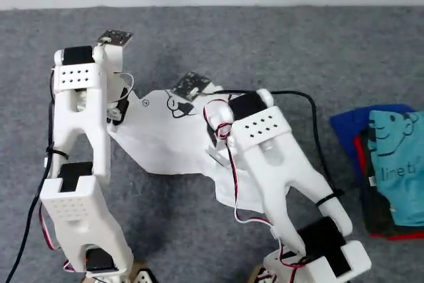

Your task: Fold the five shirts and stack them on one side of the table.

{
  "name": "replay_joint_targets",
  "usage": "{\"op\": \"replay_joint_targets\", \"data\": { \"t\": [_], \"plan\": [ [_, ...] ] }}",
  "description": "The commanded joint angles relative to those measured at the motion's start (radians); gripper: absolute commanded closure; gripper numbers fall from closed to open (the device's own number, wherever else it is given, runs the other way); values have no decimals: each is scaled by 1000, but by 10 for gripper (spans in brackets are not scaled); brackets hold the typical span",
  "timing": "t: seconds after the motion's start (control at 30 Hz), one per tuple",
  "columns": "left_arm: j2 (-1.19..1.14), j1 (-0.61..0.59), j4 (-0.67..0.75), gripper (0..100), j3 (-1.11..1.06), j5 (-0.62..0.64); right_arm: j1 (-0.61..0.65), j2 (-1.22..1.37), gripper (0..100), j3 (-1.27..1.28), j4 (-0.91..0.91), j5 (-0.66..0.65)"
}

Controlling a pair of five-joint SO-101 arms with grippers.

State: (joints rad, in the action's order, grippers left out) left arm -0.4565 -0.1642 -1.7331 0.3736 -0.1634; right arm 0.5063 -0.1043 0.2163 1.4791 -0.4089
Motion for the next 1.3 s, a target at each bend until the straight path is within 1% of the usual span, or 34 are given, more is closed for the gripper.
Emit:
{"op": "replay_joint_targets", "data": {
  "t": [0.0, 0.07, 0.3, 0.5, 0.57, 0.67, 0.8, 0.9, 1.0, 1.27],
  "plan": [
    [9, -11, -18, 986, 1, -8, 7, -18, 783, -66, 71, 98],
    [9, -11, -18, 986, 1, -8, 7, -18, 744, -89, 102, 109],
    [9, -9, -18, 986, 1, -8, 5, -18, 767, -26, 124, 89],
    [9, -6, -18, 986, 1, -8, 13, -19, 768, 71, 236, -20],
    [9, -5, -18, 986, 1, -8, 15, -19, 768, 104, 246, -48],
    [9, -5, -18, 986, 1, -8, 47, -19, 768, 158, 239, -69],
    [9, -5, -18, 986, 1, -8, 147, -19, 772, 184, 226, -72],
    [9, -5, -18, 986, 1, -8, 199, -13, 824, 212, 196, -84],
    [9, -6, -18, 986, 1, -8, 202, -8, 848, 279, 137, -124],
    [9, -6, -18, 986, 1, -8, 133, -8, 847, 359, 15, -130]
  ]
}}
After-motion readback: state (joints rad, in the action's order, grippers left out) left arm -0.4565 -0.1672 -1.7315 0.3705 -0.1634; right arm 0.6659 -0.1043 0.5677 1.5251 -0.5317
